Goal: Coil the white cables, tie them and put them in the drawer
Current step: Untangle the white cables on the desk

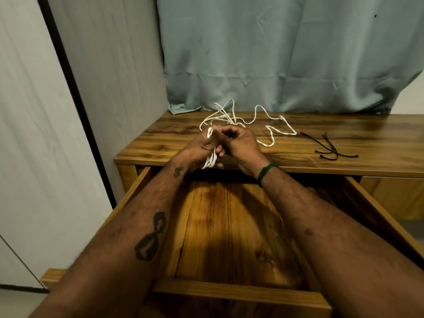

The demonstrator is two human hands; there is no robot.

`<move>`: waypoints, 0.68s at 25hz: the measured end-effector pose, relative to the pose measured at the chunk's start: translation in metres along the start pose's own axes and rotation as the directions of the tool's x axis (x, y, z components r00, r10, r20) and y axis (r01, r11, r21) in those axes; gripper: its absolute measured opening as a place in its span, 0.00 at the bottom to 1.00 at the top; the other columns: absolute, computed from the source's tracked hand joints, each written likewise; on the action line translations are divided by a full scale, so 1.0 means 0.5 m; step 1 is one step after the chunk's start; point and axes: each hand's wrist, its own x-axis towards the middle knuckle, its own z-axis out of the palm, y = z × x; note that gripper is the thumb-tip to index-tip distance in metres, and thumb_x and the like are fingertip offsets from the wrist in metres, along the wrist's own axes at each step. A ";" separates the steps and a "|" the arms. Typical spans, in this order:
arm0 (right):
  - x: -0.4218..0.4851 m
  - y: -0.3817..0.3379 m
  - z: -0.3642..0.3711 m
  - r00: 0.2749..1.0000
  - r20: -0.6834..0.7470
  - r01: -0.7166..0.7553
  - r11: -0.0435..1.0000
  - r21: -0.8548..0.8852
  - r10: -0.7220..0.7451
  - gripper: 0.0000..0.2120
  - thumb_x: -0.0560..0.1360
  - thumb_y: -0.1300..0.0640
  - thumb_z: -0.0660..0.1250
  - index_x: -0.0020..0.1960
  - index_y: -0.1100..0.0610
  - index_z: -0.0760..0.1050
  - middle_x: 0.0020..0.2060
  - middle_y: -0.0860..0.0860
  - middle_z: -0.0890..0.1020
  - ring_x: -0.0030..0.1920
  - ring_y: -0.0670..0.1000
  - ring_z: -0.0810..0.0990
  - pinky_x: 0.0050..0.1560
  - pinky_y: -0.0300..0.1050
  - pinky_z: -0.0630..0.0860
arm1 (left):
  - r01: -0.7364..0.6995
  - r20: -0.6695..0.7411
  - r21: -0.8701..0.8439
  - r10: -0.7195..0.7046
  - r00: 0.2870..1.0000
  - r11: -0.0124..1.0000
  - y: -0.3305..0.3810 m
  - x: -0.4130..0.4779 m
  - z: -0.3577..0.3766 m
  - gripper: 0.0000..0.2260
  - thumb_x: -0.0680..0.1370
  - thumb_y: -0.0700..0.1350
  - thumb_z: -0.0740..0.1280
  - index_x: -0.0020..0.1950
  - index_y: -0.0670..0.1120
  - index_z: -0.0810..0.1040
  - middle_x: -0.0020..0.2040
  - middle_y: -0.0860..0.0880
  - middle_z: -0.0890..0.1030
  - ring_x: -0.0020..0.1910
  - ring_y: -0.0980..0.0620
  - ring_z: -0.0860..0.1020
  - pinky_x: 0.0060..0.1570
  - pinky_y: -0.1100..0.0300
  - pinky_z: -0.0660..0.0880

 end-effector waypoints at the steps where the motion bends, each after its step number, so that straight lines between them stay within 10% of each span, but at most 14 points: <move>1: -0.001 -0.001 -0.004 1.000 -0.002 -0.011 1.000 -0.004 0.011 0.03 0.76 0.62 0.72 0.48 0.61 0.81 0.38 0.60 0.82 0.28 0.52 0.77 0.28 0.41 0.76 | 0.015 0.044 0.045 -0.017 0.999 0.999 0.004 -0.005 0.001 0.30 0.73 0.64 0.65 0.71 0.50 0.74 0.36 0.49 0.76 0.33 0.57 0.74 0.33 0.58 0.77; 6: 0.006 0.003 -0.022 0.994 -0.034 0.090 0.956 -0.278 -0.104 0.05 0.75 0.59 0.74 0.48 0.59 0.80 0.42 0.53 0.83 0.38 0.45 0.81 0.39 0.39 0.77 | 0.278 0.137 -0.050 -0.269 0.953 0.959 0.011 -0.016 -0.022 0.25 0.70 0.46 0.81 0.64 0.44 0.78 0.46 0.44 0.81 0.35 0.53 0.76 0.30 0.60 0.74; 13: -0.006 0.031 -0.037 0.969 0.246 0.184 0.756 -0.628 -0.031 0.19 0.81 0.38 0.57 0.63 0.47 0.76 0.55 0.47 0.83 0.53 0.45 0.80 0.55 0.43 0.75 | 0.398 0.111 0.041 -0.400 0.910 0.916 0.024 -0.023 -0.013 0.11 0.75 0.25 0.65 0.45 0.40 0.77 0.37 0.42 0.77 0.29 0.54 0.75 0.25 0.64 0.73; 17: -0.004 0.025 -0.039 0.954 0.285 0.249 0.785 -0.567 -0.096 0.16 0.80 0.44 0.63 0.66 0.47 0.76 0.59 0.47 0.82 0.58 0.44 0.80 0.61 0.42 0.75 | 0.367 0.071 0.146 -0.380 0.922 0.919 0.034 -0.023 0.006 0.12 0.74 0.25 0.65 0.47 0.40 0.79 0.35 0.44 0.80 0.30 0.53 0.78 0.28 0.62 0.77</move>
